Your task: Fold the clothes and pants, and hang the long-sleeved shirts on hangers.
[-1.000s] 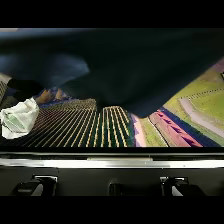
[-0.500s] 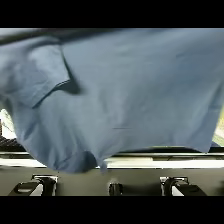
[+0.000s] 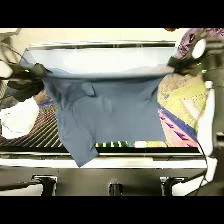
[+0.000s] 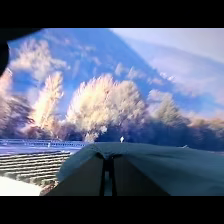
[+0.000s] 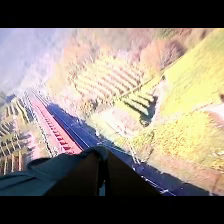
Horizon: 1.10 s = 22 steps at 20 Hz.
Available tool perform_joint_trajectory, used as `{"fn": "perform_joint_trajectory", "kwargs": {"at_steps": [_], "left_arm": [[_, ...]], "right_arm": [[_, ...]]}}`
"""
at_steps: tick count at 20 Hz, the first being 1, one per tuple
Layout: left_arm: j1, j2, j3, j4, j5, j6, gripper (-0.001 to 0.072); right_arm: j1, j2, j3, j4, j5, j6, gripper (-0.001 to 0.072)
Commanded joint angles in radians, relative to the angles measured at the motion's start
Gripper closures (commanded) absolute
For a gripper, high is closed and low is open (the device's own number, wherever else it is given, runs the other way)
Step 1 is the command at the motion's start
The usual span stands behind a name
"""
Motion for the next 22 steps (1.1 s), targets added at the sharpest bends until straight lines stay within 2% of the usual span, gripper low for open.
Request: {"fn": "perform_joint_trajectory", "kwargs": {"at_steps": [1, 4, 5, 6, 7, 8, 10, 13, 15, 19, 22], "left_arm": [[-0.014, -0.191, 0.0, -0.068, 0.084, 0.006, 0.0688], [-0.019, -0.246, 0.0, -0.141, 0.072, 0.005, 0.0679], [-0.016, -0.248, 0.0, -0.159, 0.058, 0.005, 0.0585], [-0.011, -0.245, 0.004, -0.161, 0.035, 0.005, 0.0417], [-0.004, -0.242, 0.019, -0.161, -0.013, 0.005, 0.019], [0.008, -0.237, 0.038, -0.161, -0.068, 0.005, 0.0092], [0.047, -0.206, 0.055, -0.158, -0.193, 0.008, 0.0099], [0.12, -0.154, 0.049, -0.074, -0.462, 0.032, 0.01], [0.165, -0.086, -0.019, -0.05, -0.581, 0.053, 0.0101], [0.219, 0.129, -0.259, -0.018, -0.589, 0.063, 0.0101], [0.218, 0.206, -0.335, 0.039, -0.591, 0.063, 0.0101]], "right_arm": [[0.0, -0.183, 0.001, 0.133, -0.017, 0.003, 0.0682], [0.0, -0.227, 0.001, 0.178, -0.029, 0.003, 0.0673], [0.0, -0.226, 0.002, 0.178, -0.03, 0.0, 0.0613], [0.0, -0.22, 0.002, 0.178, -0.028, -0.02, 0.056], [0.0, -0.211, 0.002, 0.178, -0.02, -0.057, 0.056], [-0.001, -0.195, 0.002, 0.178, -0.003, -0.103, 0.055], [-0.001, -0.145, 0.002, 0.169, 0.061, -0.258, 0.03], [-0.09, -0.055, -0.007, 0.339, 0.1, -0.423, 0.0291], [-0.198, 0.027, -0.119, 0.496, 0.111, -0.536, 0.0292], [-0.407, 0.25, -0.601, 0.608, 0.117, -0.62, 0.0276], [-0.476, 0.375, -0.919, 0.649, 0.108, -0.687, 0.0275]]}}
